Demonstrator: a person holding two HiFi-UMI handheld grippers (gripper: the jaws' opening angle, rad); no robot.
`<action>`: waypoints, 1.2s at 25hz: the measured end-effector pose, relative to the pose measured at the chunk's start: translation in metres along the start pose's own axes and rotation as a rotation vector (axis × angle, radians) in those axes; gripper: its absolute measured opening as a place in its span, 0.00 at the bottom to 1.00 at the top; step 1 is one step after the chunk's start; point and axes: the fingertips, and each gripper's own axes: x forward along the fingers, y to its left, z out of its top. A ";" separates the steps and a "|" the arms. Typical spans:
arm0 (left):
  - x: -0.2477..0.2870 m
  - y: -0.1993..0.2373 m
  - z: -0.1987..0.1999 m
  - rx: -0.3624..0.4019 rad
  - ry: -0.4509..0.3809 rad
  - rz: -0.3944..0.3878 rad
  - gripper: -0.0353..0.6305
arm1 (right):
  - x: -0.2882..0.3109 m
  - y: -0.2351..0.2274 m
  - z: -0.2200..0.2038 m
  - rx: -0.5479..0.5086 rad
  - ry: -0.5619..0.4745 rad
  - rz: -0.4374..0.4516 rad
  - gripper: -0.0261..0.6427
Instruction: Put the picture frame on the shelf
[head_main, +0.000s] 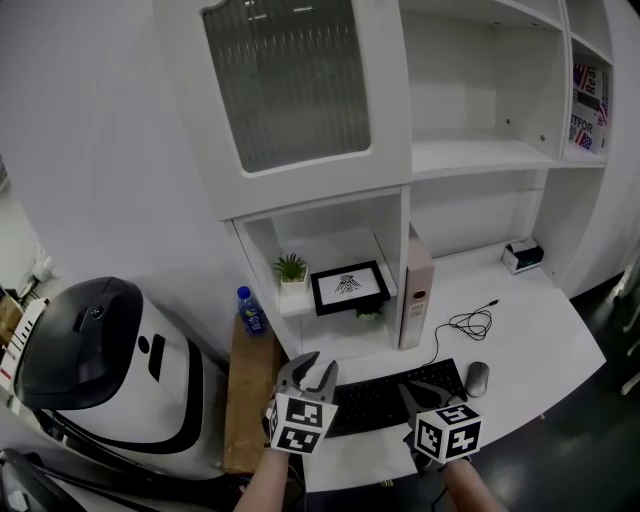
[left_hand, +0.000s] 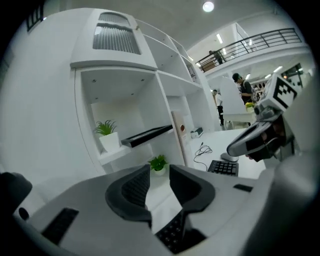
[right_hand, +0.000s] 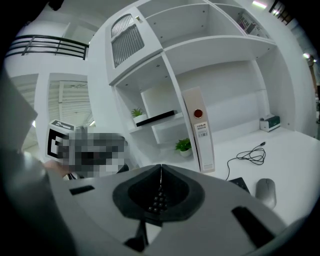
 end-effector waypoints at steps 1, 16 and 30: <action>-0.003 0.000 -0.003 -0.028 -0.003 0.002 0.23 | -0.001 0.001 0.000 -0.001 -0.002 -0.001 0.04; -0.046 -0.008 -0.042 -0.298 -0.018 0.028 0.11 | -0.016 0.025 -0.006 -0.045 -0.032 -0.041 0.04; -0.072 -0.012 -0.069 -0.436 -0.009 0.059 0.09 | -0.021 0.035 -0.013 -0.083 -0.041 -0.058 0.04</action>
